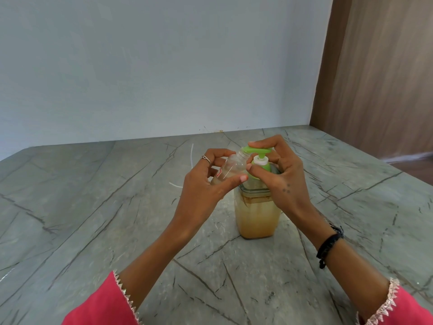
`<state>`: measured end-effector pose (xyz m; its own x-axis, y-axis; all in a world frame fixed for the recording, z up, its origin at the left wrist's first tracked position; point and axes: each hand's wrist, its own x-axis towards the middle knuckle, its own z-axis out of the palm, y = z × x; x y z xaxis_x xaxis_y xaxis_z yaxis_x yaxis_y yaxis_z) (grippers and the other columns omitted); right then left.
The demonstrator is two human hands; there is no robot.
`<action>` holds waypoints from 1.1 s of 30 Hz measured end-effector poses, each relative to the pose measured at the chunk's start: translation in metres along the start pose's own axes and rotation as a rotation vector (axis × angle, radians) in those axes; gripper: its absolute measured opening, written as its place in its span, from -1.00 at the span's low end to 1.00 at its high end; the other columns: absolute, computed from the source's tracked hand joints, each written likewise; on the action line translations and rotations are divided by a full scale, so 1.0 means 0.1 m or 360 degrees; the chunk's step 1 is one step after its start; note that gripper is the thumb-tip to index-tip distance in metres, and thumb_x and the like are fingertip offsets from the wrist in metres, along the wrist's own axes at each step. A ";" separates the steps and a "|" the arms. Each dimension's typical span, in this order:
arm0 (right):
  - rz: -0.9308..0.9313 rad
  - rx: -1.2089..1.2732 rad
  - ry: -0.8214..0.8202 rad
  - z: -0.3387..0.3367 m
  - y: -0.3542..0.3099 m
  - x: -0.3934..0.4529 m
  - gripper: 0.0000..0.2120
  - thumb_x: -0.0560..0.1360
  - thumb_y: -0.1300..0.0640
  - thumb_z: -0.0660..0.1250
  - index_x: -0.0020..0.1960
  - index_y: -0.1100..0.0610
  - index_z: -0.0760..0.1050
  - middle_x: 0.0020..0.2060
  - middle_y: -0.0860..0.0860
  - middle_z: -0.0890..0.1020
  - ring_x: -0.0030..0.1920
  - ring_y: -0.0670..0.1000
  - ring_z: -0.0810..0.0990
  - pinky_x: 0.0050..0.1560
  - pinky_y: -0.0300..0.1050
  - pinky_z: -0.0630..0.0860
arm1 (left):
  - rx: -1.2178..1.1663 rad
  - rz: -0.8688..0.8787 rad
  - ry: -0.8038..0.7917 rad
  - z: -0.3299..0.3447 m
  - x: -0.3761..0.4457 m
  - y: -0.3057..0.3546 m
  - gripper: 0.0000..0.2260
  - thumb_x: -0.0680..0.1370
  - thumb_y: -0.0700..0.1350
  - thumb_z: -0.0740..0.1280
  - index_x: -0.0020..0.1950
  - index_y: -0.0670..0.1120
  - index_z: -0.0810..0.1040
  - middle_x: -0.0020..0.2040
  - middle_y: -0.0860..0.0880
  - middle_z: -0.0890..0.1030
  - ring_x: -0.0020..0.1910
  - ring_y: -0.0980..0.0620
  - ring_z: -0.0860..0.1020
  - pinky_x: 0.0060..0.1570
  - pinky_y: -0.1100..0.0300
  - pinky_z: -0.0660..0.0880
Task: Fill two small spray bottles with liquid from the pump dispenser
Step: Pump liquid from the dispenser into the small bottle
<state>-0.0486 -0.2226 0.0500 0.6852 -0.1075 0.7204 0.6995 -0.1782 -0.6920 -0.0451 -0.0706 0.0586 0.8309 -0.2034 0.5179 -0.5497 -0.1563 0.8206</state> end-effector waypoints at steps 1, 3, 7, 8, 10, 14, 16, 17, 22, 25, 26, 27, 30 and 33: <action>0.0007 0.0003 0.0012 0.00 0.00 0.00 -0.76 0.38 0.27 0.39 -0.04 -0.01 0.50 -0.15 -0.04 0.69 -0.09 -0.02 0.69 -0.10 -0.12 0.62 | -0.0006 -0.0003 -0.0004 0.00 0.00 0.00 -0.67 0.35 -0.04 0.47 0.07 0.11 0.48 -0.11 0.18 0.56 -0.13 0.15 0.57 -0.26 0.30 0.55; 0.0005 -0.0001 0.0026 0.00 0.00 -0.01 -0.77 0.37 0.27 0.39 -0.07 0.00 0.50 -0.16 -0.06 0.69 -0.11 -0.02 0.68 -0.11 -0.08 0.63 | -0.0002 0.0000 -0.0009 0.01 -0.01 -0.01 -0.66 0.35 -0.04 0.47 0.07 0.10 0.49 -0.12 0.20 0.56 -0.14 0.17 0.57 -0.26 0.30 0.54; -0.0045 -0.0026 -0.0031 -0.01 0.01 -0.01 -0.73 0.40 0.28 0.38 0.00 -0.01 0.47 -0.14 -0.03 0.67 -0.10 -0.01 0.68 -0.11 -0.10 0.63 | -0.0002 0.0007 -0.0006 0.01 -0.01 0.00 -0.68 0.37 -0.06 0.46 0.07 0.11 0.47 -0.11 0.18 0.56 -0.13 0.14 0.58 -0.27 0.30 0.56; -0.0053 -0.0026 -0.0057 -0.01 0.01 -0.01 -0.72 0.41 0.27 0.38 0.03 -0.02 0.46 -0.14 -0.04 0.66 -0.10 -0.03 0.68 -0.11 -0.15 0.62 | -0.0014 0.0006 -0.0003 0.01 -0.01 0.01 -0.69 0.37 -0.05 0.46 0.05 0.13 0.47 -0.11 0.18 0.57 -0.14 0.15 0.58 -0.28 0.29 0.57; -0.0064 -0.0018 -0.0093 -0.01 0.01 -0.01 -0.68 0.42 0.28 0.37 0.08 -0.02 0.45 -0.14 -0.05 0.66 -0.08 -0.07 0.67 -0.09 -0.25 0.57 | -0.0021 0.0005 0.0002 0.00 -0.01 0.01 -0.70 0.36 -0.03 0.45 0.02 0.17 0.46 -0.12 0.19 0.57 -0.15 0.18 0.58 -0.29 0.28 0.58; -0.0073 -0.0063 -0.0118 -0.03 0.03 0.00 -0.68 0.43 0.27 0.36 0.16 0.10 0.45 -0.12 -0.16 0.65 -0.07 -0.13 0.65 -0.06 -0.31 0.54 | -0.0022 0.0012 0.0002 0.00 0.00 0.01 -0.71 0.36 -0.02 0.44 -0.01 0.21 0.43 -0.12 0.21 0.56 -0.14 0.22 0.58 -0.28 0.31 0.58; -0.0078 -0.0089 -0.0123 -0.03 0.05 0.01 -0.68 0.43 0.26 0.36 0.18 0.21 0.46 -0.08 -0.25 0.62 -0.07 -0.15 0.63 -0.05 -0.31 0.54 | -0.0031 0.0012 -0.0007 0.00 -0.01 0.01 -0.70 0.36 -0.01 0.43 0.00 0.21 0.43 -0.09 0.19 0.56 -0.12 0.20 0.58 -0.26 0.31 0.58; -0.0081 -0.0100 -0.0122 -0.03 0.06 0.01 -0.69 0.43 0.25 0.36 0.17 0.24 0.47 -0.06 -0.28 0.60 -0.07 -0.16 0.63 -0.04 -0.31 0.54 | -0.0039 0.0011 -0.0009 0.00 -0.01 0.00 -0.70 0.35 0.01 0.43 0.01 0.20 0.44 -0.08 0.18 0.57 -0.12 0.19 0.58 -0.25 0.30 0.59; -0.0066 -0.0116 -0.0101 -0.03 0.07 0.02 -0.74 0.42 0.27 0.36 0.11 0.27 0.50 -0.09 -0.28 0.62 -0.08 -0.21 0.62 -0.06 -0.37 0.51 | -0.0043 0.0013 -0.0013 -0.01 -0.01 0.00 -0.70 0.36 -0.01 0.43 0.01 0.20 0.43 -0.09 0.20 0.56 -0.12 0.23 0.58 -0.27 0.35 0.56; -0.0046 -0.0065 -0.0060 -0.03 0.04 0.01 -0.67 0.42 0.31 0.39 0.11 0.04 0.46 -0.14 0.01 0.69 -0.09 -0.04 0.67 -0.05 -0.24 0.57 | -0.0035 0.0021 -0.0009 -0.01 -0.01 0.02 -0.69 0.32 0.06 0.41 0.01 0.20 0.43 -0.10 0.20 0.56 -0.13 0.25 0.57 -0.28 0.38 0.54; -0.0043 -0.0055 -0.0058 -0.03 0.03 0.00 -0.66 0.42 0.31 0.40 0.10 0.00 0.46 -0.15 0.07 0.69 -0.09 0.00 0.68 -0.04 -0.20 0.58 | -0.0034 0.0019 -0.0005 0.00 -0.01 0.02 -0.69 0.31 0.08 0.40 0.01 0.21 0.43 -0.10 0.21 0.56 -0.13 0.26 0.56 -0.28 0.39 0.54; -0.0035 -0.0047 -0.0059 -0.02 0.02 0.00 -0.65 0.42 0.32 0.40 0.09 -0.03 0.46 -0.15 0.09 0.69 -0.09 0.02 0.69 -0.04 -0.16 0.60 | -0.0032 0.0015 -0.0002 -0.01 -0.01 0.02 -0.69 0.30 0.08 0.40 0.00 0.22 0.43 -0.10 0.21 0.56 -0.13 0.27 0.56 -0.28 0.39 0.54; 0.0012 -0.0044 -0.0046 -0.02 0.00 0.02 -0.65 0.43 0.36 0.40 0.03 -0.04 0.47 -0.17 0.03 0.69 -0.11 0.00 0.69 -0.07 -0.12 0.62 | -0.0029 0.0009 -0.0009 -0.01 0.00 0.01 -0.71 0.36 -0.01 0.44 0.01 0.20 0.43 -0.09 0.20 0.55 -0.12 0.25 0.56 -0.28 0.40 0.53; 0.0064 -0.0050 -0.0023 -0.01 -0.01 0.03 -0.67 0.42 0.37 0.40 -0.04 -0.05 0.48 -0.21 -0.03 0.68 -0.15 -0.03 0.69 -0.13 -0.14 0.62 | -0.0015 -0.0001 -0.0008 -0.01 0.00 -0.01 -0.69 0.35 0.00 0.44 0.05 0.16 0.45 -0.08 0.20 0.55 -0.11 0.19 0.57 -0.26 0.36 0.54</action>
<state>-0.0474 -0.2235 0.0533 0.7156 -0.1013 0.6911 0.6648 -0.2047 -0.7184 -0.0450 -0.0694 0.0582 0.8307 -0.2085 0.5163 -0.5485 -0.1472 0.8231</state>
